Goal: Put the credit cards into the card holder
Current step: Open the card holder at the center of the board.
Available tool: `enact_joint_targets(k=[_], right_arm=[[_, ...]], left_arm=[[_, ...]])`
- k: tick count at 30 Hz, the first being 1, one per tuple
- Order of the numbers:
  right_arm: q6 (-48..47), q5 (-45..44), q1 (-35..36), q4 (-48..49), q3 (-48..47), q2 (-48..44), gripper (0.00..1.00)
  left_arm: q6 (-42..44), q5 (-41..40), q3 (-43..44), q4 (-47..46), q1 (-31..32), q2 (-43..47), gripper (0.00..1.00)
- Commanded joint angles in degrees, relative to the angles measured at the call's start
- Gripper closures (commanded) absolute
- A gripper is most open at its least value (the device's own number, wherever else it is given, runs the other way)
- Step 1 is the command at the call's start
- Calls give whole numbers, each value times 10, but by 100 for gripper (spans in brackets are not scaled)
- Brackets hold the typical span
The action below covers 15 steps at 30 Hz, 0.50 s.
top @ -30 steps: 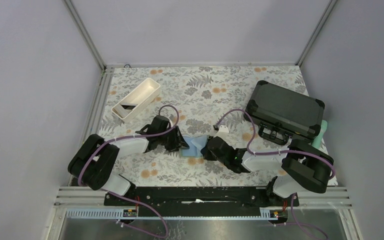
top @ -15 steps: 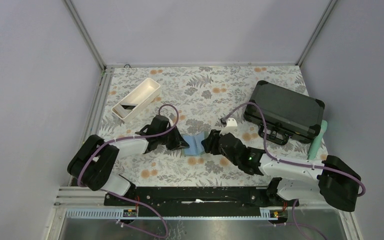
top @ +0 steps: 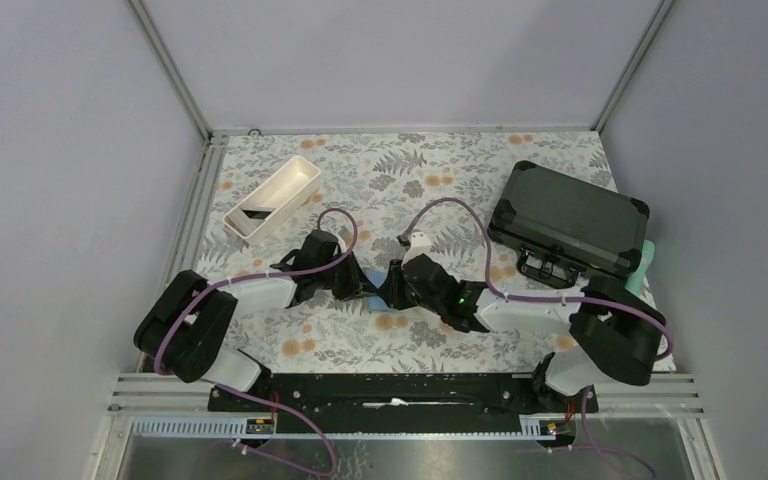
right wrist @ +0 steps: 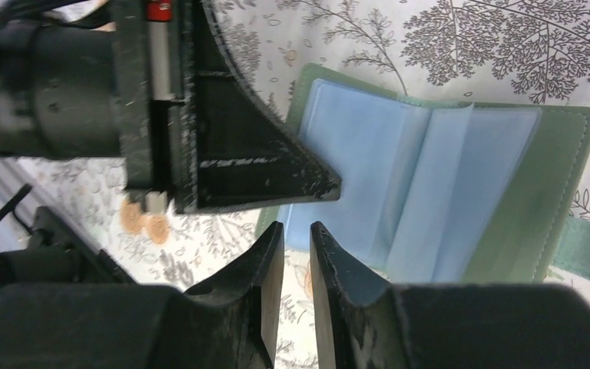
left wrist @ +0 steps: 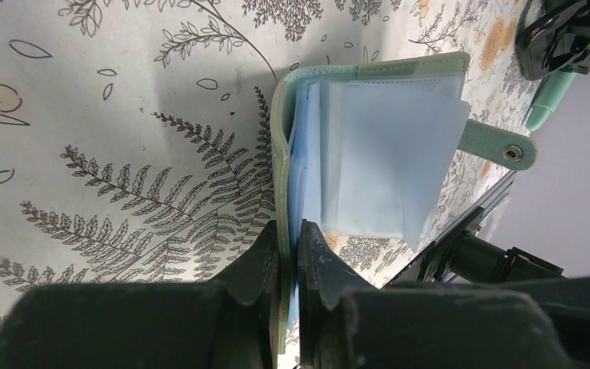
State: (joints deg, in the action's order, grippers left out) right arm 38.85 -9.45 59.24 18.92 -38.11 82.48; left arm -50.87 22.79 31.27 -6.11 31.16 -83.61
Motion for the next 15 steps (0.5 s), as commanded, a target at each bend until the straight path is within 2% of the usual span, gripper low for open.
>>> enact_joint_targets(k=[1,4,15], right_arm=[[6,-54,-2,-17,-50,45,75],[3,-85,-6,-34,-54,60,74],[-10,-110,-29,-93,-39,96,72]], left_arm=[[12,8,8,-16,2,20,100],[20,1,9,-9,2,22,100],[59,-7,26,14,2,12,100]])
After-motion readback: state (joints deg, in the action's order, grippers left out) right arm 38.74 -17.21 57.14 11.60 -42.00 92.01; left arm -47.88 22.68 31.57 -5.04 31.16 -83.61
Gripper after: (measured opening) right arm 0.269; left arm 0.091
